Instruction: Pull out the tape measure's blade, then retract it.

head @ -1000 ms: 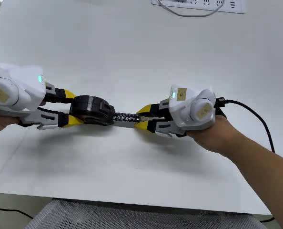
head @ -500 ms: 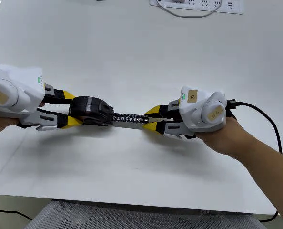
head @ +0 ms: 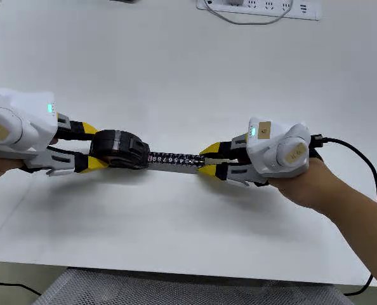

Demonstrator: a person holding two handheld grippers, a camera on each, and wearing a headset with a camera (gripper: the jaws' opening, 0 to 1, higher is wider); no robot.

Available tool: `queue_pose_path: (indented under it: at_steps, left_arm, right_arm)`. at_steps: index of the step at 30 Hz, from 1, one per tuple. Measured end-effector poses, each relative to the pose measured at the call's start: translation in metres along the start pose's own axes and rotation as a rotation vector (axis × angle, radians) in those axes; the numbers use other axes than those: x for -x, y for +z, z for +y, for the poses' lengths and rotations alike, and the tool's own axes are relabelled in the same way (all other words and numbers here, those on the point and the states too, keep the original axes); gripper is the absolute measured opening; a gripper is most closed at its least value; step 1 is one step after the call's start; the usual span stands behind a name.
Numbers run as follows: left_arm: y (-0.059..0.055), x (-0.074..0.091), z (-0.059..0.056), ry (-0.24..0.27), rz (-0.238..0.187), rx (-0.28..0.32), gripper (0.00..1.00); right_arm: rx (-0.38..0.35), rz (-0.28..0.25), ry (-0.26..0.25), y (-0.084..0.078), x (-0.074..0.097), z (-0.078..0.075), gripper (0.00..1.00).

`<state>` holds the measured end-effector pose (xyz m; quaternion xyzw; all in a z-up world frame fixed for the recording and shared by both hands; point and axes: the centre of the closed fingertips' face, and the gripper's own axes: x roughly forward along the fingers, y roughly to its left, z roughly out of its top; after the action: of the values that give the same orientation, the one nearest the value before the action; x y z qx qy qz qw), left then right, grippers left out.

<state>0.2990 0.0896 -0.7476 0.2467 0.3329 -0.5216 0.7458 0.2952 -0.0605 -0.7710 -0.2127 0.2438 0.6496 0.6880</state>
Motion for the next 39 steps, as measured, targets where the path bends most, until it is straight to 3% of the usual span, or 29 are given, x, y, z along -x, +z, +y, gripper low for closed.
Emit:
queue_pose_path:
  at_steps: [39]
  left_arm:
    - [0.0, 0.0, 0.0, 0.004, 0.003, 0.004, 0.22]
  right_arm:
    - [-0.012, 0.036, -0.023, -0.02, 0.025, -0.004, 0.1]
